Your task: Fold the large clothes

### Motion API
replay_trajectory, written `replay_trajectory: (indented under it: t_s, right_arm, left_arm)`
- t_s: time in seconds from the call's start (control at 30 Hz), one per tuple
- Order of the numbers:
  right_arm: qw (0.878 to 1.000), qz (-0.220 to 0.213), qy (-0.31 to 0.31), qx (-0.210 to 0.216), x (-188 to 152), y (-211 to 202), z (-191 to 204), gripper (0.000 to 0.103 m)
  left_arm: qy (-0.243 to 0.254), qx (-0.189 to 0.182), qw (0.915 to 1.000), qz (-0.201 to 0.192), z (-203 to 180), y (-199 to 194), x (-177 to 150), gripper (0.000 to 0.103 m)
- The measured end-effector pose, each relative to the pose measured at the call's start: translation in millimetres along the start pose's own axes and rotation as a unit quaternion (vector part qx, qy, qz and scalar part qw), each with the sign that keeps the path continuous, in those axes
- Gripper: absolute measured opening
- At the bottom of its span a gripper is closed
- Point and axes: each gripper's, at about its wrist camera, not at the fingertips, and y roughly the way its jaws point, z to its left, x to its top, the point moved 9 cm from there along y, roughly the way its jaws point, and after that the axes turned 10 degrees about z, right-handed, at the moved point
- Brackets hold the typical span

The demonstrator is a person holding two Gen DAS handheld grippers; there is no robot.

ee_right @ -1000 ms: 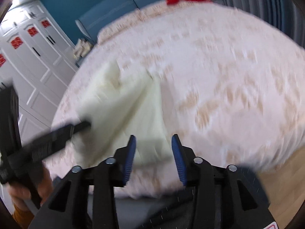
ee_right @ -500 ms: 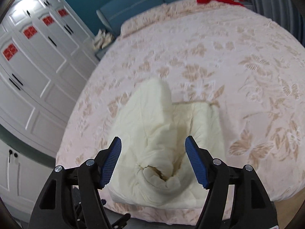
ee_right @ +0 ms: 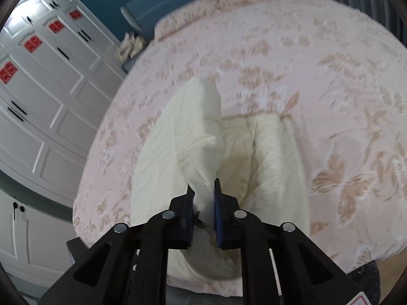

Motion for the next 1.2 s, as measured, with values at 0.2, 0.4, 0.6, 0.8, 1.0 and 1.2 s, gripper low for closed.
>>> replay_trajectory:
  t_s: [0.2,0.4,0.6,0.8,1.0,1.2]
  right_arm:
    - [0.998,-0.028,0.021,-0.049,-30.5,-28.8,-44.4,0.009]
    - [0.995,-0.002,0.062,-0.079,-58.9,-3.1,-97.6,0.009]
    - [0.993,0.031,0.076,-0.085,-70.7,41.2,-125.6,0.008]
    - [0.993,0.036,0.094,-0.069,-72.1,52.6,-136.9,0.008]
    - [0.993,0.039,0.095,-0.064,-70.7,49.2,-132.7,0.009]
    - [0.992,0.035,0.089,-0.076,-70.4,48.1,-131.0,0.01]
  left_arm:
    - [0.019,-0.023,0.9995,-0.012,-18.3,-15.5,9.1,0.045]
    - [0.038,-0.008,0.999,-0.02,-31.0,-17.8,16.1,0.045]
    - [0.044,0.002,0.999,-0.011,-38.9,-13.9,13.6,0.045]
    - [0.053,-0.036,0.9978,-0.013,-45.9,-49.1,8.2,0.045]
    - [0.028,-0.071,0.9941,-0.077,-46.9,-100.9,33.3,0.044]
    - [0.057,-0.049,0.9949,-0.068,-79.8,-76.0,66.9,0.049]
